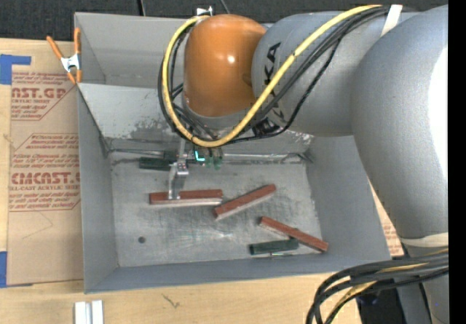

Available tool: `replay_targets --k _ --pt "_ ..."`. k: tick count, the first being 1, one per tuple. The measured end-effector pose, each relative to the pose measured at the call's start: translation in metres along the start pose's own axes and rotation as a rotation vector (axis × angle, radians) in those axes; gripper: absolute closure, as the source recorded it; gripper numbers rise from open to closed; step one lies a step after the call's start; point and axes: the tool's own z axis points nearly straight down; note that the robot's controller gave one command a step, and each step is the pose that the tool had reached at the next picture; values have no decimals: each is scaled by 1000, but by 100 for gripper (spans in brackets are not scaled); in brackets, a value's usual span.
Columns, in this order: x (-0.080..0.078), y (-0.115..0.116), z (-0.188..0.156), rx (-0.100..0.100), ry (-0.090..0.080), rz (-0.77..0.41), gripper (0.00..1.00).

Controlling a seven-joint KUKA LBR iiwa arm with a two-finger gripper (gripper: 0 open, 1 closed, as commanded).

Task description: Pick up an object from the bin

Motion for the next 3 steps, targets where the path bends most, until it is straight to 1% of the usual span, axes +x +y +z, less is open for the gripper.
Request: replay_targets --k 1,2,3 --pt "-2 -1 -4 -1 -7 2 0" --pt "16 -42 77 -2 -10 82 0" --pt "21 -57 74 1 -5 9 0"
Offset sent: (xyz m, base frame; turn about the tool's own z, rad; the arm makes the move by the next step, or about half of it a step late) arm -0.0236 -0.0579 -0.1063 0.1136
